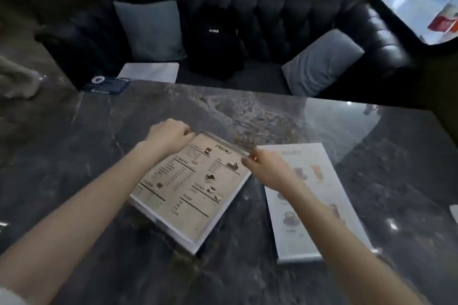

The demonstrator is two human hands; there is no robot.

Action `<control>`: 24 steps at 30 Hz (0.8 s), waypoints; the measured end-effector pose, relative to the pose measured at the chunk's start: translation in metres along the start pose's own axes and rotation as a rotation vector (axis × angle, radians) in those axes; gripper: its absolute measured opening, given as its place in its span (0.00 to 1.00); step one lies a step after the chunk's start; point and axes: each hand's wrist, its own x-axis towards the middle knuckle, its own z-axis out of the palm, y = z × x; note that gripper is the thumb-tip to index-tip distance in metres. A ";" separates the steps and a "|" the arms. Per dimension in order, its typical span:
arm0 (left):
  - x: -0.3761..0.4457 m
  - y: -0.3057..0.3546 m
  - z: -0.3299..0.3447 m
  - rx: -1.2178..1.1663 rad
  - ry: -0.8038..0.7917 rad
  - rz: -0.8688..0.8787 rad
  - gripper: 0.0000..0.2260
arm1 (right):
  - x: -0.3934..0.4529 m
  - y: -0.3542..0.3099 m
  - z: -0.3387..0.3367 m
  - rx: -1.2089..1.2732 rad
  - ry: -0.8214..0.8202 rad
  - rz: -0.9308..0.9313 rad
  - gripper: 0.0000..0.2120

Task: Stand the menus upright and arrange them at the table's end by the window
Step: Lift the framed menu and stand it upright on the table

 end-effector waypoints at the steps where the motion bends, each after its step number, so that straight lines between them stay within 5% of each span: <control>1: -0.002 -0.001 0.003 0.000 -0.003 -0.021 0.16 | 0.000 0.002 0.009 0.012 0.029 0.018 0.17; 9: -0.005 -0.033 0.074 0.020 -0.080 -0.090 0.25 | -0.005 0.028 0.093 0.263 0.174 0.113 0.29; 13: -0.002 -0.044 0.088 0.014 -0.198 -0.206 0.30 | -0.006 0.032 0.110 0.571 0.200 0.243 0.27; 19: 0.009 -0.054 0.077 -0.315 -0.315 -0.379 0.25 | -0.004 0.033 0.110 0.970 0.026 0.435 0.19; 24: 0.008 -0.051 0.071 -0.433 -0.265 -0.432 0.27 | 0.001 0.030 0.103 1.234 -0.204 0.522 0.11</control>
